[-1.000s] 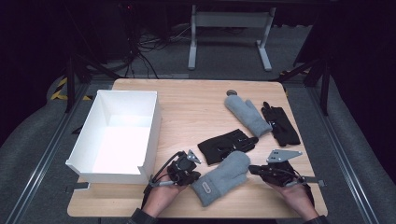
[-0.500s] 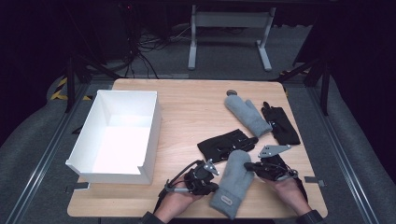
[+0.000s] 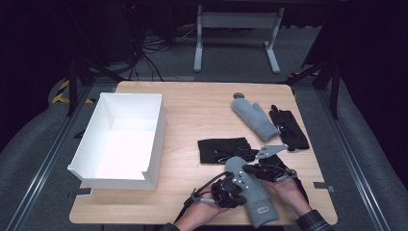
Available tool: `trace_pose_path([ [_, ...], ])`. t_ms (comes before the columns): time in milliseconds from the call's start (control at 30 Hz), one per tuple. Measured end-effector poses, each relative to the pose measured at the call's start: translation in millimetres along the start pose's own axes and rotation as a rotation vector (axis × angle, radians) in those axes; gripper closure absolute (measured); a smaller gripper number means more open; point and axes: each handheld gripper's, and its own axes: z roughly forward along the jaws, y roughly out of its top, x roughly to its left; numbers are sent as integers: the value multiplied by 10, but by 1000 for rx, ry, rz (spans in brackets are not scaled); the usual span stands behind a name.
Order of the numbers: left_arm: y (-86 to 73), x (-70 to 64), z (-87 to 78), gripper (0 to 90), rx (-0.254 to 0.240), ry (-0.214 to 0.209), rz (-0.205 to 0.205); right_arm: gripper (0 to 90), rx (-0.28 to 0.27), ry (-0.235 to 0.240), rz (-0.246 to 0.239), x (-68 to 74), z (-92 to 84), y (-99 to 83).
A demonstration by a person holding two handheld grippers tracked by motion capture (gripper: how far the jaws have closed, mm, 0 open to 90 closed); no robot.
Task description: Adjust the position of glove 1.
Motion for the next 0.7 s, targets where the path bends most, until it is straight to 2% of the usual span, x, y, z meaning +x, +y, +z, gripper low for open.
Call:
trace_pose_path([
  [300,64,55,55,898,-36,9,-8,900,5,61,-52,80,151,161],
  [433,50,57,11,884,-43,25,-6,900,-6,64,-57,74,127,159],
  [567,-33,65,-154,819,-54,71,0,794,-31,54,-48,11,40,146],
  [633,-67,68,-210,797,-56,84,3,772,-38,56,-43,-3,23,142],
  [700,-134,82,-306,740,-55,110,-1,716,-43,51,-39,-31,-7,139],
])
